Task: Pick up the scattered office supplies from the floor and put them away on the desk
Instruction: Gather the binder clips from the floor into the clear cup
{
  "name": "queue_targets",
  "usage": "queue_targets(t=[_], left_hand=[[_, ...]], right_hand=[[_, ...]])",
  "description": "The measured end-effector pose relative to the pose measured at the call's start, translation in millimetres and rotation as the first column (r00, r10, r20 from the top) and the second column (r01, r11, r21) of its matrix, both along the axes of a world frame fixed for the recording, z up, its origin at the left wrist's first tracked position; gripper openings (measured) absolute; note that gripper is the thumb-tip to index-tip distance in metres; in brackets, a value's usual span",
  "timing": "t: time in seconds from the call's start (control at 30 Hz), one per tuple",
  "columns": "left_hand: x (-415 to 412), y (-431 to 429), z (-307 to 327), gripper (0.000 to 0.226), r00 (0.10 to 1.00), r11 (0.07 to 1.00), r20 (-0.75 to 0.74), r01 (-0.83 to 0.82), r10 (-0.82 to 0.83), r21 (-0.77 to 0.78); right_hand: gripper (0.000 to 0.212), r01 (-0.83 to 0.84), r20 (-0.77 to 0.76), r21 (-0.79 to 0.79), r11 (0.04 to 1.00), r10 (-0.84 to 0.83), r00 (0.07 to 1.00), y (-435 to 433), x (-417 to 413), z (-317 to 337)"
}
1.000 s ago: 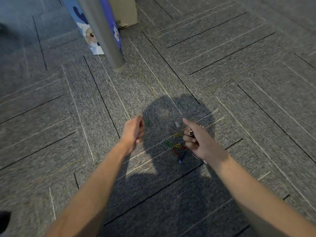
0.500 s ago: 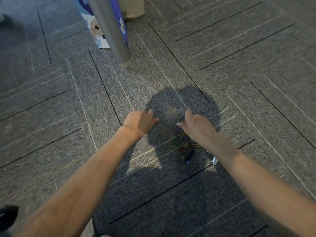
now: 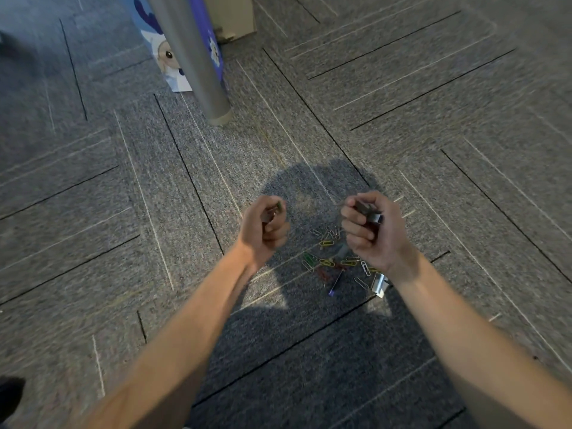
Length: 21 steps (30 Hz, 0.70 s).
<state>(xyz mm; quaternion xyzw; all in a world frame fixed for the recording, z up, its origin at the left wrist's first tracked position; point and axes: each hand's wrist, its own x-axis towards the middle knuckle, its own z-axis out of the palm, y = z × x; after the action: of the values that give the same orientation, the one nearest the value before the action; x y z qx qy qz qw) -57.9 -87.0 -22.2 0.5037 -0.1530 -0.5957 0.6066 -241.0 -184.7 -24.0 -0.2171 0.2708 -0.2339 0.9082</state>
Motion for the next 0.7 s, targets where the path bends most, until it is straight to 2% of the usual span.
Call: queue_targets(t=[0.1,0.2,0.37,0.5,0.6,0.7], left_hand=[[-13.7,-2.0,11.0,0.025,0.98,0.992,-0.194,-0.075,0.054,-0.103],[-20.6,-4.7,19.6,0.029,0.957,0.987,-0.281,-0.107,0.069,-0.121],[-16.8,-7.0,21.0,0.036,0.964,0.987,-0.238,-0.14,0.118,-0.076],[-10.1,-5.8,35.0,0.037,0.973,0.986,-0.163,-0.167,0.165,0.002],[-2.1,0.8,103.0,0.036,0.984,0.982,-0.063,-0.16,0.167,0.104],[7.4,6.2,225.2,0.037,0.978,0.966,0.049,-0.207,0.202,0.155]], right_hand=[[0.023,0.016,0.006,0.023,1.0,-0.016,1.0,3.4,-1.1,3.1],[0.022,-0.008,-0.058,0.01,1.0,0.009,0.998,7.0,-0.7,4.3],[0.032,-0.121,-0.211,-0.032,0.992,0.112,0.971,7.7,8.1,8.7],[0.031,-0.121,-0.261,-0.035,0.992,0.108,0.959,2.6,20.6,24.1],[0.031,-0.151,-0.198,0.03,0.988,0.154,0.968,-2.3,38.0,90.1],[0.031,-0.234,-0.187,-0.004,0.972,0.229,0.955,0.1,60.1,210.3]])
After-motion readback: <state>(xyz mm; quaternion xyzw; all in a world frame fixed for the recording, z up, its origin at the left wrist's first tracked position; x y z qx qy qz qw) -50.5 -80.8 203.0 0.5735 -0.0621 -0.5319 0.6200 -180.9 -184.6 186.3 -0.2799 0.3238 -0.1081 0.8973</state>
